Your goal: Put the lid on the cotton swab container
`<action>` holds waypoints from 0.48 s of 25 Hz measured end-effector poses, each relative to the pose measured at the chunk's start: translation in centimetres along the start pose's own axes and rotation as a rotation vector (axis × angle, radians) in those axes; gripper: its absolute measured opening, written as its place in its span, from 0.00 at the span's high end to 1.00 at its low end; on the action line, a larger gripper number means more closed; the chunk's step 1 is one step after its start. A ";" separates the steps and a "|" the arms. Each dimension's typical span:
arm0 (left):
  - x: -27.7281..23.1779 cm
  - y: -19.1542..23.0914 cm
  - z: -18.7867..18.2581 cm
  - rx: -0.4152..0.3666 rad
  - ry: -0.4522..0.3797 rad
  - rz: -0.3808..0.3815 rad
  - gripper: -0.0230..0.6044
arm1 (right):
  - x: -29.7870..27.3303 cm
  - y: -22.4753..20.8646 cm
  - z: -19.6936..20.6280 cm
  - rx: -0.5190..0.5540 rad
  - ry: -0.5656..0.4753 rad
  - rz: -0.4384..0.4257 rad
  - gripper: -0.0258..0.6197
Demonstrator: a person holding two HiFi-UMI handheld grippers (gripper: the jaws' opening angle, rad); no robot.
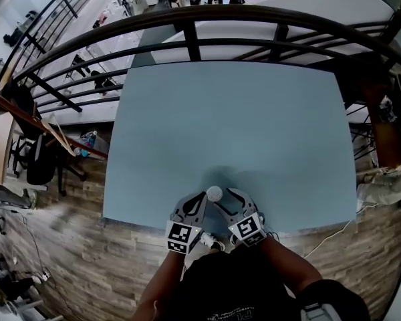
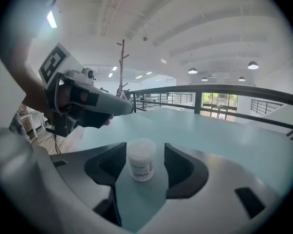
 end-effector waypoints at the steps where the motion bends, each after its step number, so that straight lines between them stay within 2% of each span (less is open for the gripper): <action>1: 0.3 0.1 -0.4 0.000 -0.010 -0.003 0.95 | 0.4 -0.1 -0.9 0.004 -0.014 0.006 0.56; 3: 0.8 0.2 -1.3 0.001 -0.028 -0.010 0.95 | 1.3 -0.4 -3.0 0.026 -0.048 0.023 0.58; 6: 1.5 0.0 -2.6 0.008 -0.059 -0.022 0.95 | 2.5 -0.8 -6.4 0.042 -0.129 0.037 0.68; 12: 2.7 -0.8 -5.4 -0.014 -0.135 -0.049 0.95 | 4.0 -2.2 -10.6 0.042 -0.213 0.072 0.85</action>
Point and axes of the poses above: the fingertips, and each gripper's own axes: x backward along the fingers, y to its left, z out of its underside, the point moved 2 cm from there along x, backward along the fingers, and after that the axes turned 13 degrees about z, right-handed, at the moved point
